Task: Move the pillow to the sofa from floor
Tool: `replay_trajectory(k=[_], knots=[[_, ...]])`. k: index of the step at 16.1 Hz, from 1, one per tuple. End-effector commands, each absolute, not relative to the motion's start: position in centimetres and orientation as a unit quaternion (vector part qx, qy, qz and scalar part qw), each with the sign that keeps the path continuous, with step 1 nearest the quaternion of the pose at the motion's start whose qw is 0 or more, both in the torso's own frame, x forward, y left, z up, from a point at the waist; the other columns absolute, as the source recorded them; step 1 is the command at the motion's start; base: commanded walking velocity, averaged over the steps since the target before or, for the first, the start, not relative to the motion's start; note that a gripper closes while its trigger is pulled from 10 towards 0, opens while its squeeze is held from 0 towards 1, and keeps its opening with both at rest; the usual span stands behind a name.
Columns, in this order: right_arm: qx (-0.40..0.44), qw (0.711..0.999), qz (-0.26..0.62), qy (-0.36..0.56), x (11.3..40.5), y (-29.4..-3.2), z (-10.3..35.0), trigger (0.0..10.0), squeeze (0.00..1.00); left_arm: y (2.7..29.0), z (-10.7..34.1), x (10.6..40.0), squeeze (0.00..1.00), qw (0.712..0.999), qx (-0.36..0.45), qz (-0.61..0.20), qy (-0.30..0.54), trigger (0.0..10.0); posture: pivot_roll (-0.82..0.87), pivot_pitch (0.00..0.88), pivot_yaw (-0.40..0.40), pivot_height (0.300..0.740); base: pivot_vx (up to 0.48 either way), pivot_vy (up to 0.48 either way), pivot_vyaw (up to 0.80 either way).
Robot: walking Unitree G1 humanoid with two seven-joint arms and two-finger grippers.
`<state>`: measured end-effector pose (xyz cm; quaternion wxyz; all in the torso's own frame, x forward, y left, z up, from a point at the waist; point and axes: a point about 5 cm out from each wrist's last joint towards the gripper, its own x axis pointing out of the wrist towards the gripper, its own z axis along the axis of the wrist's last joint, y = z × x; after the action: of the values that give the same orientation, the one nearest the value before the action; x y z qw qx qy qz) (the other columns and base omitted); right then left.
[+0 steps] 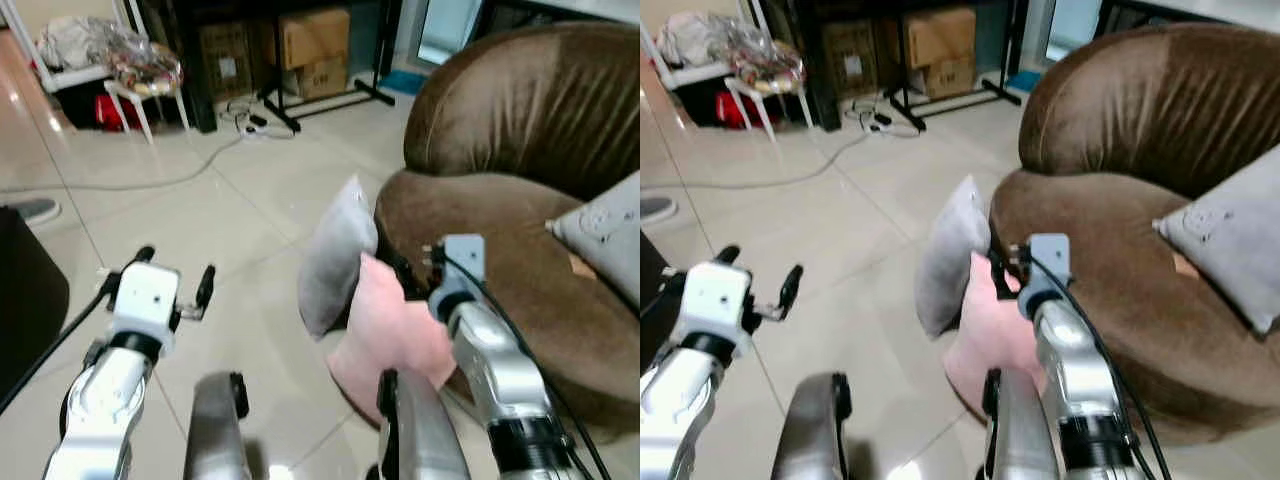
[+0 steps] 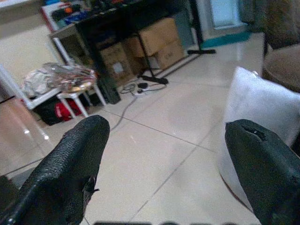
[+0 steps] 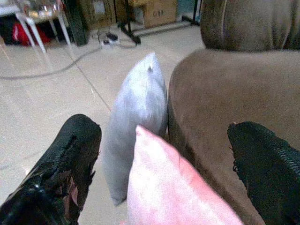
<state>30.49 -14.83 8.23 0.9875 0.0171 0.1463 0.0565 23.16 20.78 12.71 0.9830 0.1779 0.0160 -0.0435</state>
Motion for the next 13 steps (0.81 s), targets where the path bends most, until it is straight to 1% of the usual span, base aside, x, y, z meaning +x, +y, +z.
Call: replay_trajectory(k=[1, 4, 5, 6, 7, 8, 9, 11, 13], knots=[[0.018, 0.987, 0.051, 0.148, 30.8, -15.1, 8.1, 10.0, 1.0, 20.6, 12.7, 23.3, 0.57, 0.98, 0.188, -0.06, 0.017, 10.0, 0.04, 0.0, -0.015, 0.455, 0.0, 0.0, 0.0], [0.012, 0.983, 0.05, 0.177, 32.0, -15.2, 6.8, 10.0, 1.0, 20.9, 12.4, 22.9, 0.56, 0.977, 0.197, -0.081, 0.028, 10.0, 0.04, 0.0, -0.01, 0.43, 0.0, 0.0, 0.0], [0.01, 0.981, 0.052, 0.189, 32.4, -15.0, 6.3, 10.0, 0.94, 20.8, 12.4, 22.9, 0.56, 0.975, 0.201, -0.091, 0.031, 10.0, 0.04, 0.0, -0.011, 0.43, 0.0, 0.0, 0.0], [0.005, 0.979, 0.049, 0.197, 32.7, -15.0, 5.9, 10.0, 0.92, 20.8, 12.4, 22.8, 0.56, 0.973, 0.203, -0.1, 0.033, 10.0, 0.05, 0.0, -0.016, 0.43, 0.0, 0.0, 0.0], [0.002, 0.979, 0.044, 0.199, 33.0, -15.0, 5.7, 10.0, 0.92, 20.8, 12.4, 22.7, 0.56, 0.972, 0.205, -0.107, 0.035, 10.0, 0.05, 0.0, -0.023, 0.43, 0.0, 0.0, 0.0], [0.016, 0.981, 0.039, 0.191, 33.4, -15.1, 5.9, 10.0, 1.0, 20.8, 12.5, 22.3, 0.56, 0.971, 0.209, -0.115, 0.038, 10.0, 0.07, 0.0, -0.041, 0.43, 0.0, 0.0, 0.0], [0.015, 0.981, 0.035, 0.192, 33.8, -15.2, 5.9, 10.0, 1.0, 20.9, 12.5, 22.0, 0.56, 0.969, 0.211, -0.119, 0.041, 10.0, 0.08, 0.0, -0.056, 0.43, 0.0, 0.0, 0.0], [-0.022, 0.976, 0.022, 0.214, 34.3, -15.6, 5.5, 10.0, 1.0, 21.1, 12.7, 21.6, 0.57, 0.968, 0.212, -0.128, 0.044, 10.0, 0.09, 0.009, -0.067, 0.43, 0.0, 0.0, 0.0], [-0.07, 0.97, 0.002, 0.232, 34.5, -16.3, 5.1, 10.0, 1.0, 20.9, 13.1, 20.5, 0.57, 0.964, 0.205, -0.158, 0.053, 10.0, 0.12, 0.05, -0.077, 0.43, 0.0, 0.0, 0.0]])
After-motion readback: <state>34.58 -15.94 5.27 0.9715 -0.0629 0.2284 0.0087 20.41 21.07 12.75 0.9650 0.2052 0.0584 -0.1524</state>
